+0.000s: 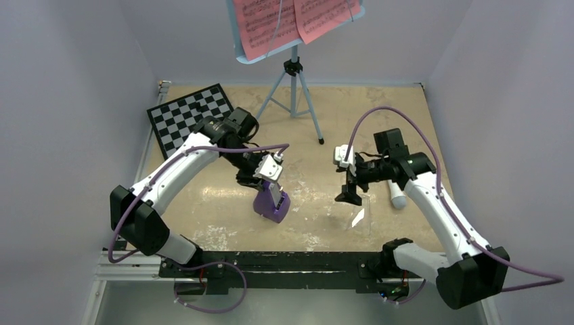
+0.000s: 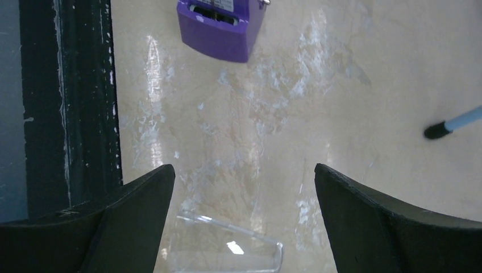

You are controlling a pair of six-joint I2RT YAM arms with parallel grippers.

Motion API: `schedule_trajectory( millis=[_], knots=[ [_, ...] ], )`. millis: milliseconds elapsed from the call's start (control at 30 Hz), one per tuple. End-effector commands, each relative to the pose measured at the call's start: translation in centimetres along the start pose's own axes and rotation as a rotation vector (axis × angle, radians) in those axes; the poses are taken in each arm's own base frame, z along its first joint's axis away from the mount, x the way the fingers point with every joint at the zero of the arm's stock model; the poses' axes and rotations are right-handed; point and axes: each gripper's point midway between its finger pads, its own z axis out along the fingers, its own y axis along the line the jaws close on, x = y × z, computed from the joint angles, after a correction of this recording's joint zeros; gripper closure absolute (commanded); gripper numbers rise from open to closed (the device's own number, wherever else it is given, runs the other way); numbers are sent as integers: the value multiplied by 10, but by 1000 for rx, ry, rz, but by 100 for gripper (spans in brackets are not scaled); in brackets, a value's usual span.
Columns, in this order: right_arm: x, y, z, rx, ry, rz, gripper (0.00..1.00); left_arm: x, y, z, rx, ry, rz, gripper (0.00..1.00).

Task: Pack up the instrument practice props

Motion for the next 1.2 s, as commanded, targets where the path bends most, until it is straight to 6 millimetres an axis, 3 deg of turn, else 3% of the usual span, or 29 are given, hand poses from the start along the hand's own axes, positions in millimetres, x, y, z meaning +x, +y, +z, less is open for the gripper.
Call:
schedule_trajectory(
  millis=[0,100,200,367,567,833,1167],
  knots=[
    [-39,-11,29,-70,-142,-207,4,-3,17,-14,-77,58,126,100],
    [-60,-11,41,-118,-155,-170,4,-9,15,-11,-88,16,111,100],
    [-66,-14,60,-136,-109,-153,7,-9,18,-5,-135,-35,94,100],
    [-89,-13,67,-158,-118,-88,9,-9,25,6,-193,-122,44,100],
    [-91,-18,87,-201,-113,-22,12,-2,43,9,-269,-120,36,100],
    [-85,-17,113,-246,-92,35,20,2,41,9,-279,-118,-24,100],
    [-82,-17,114,-219,-84,97,36,5,45,8,-317,-131,-67,100]
  ],
)
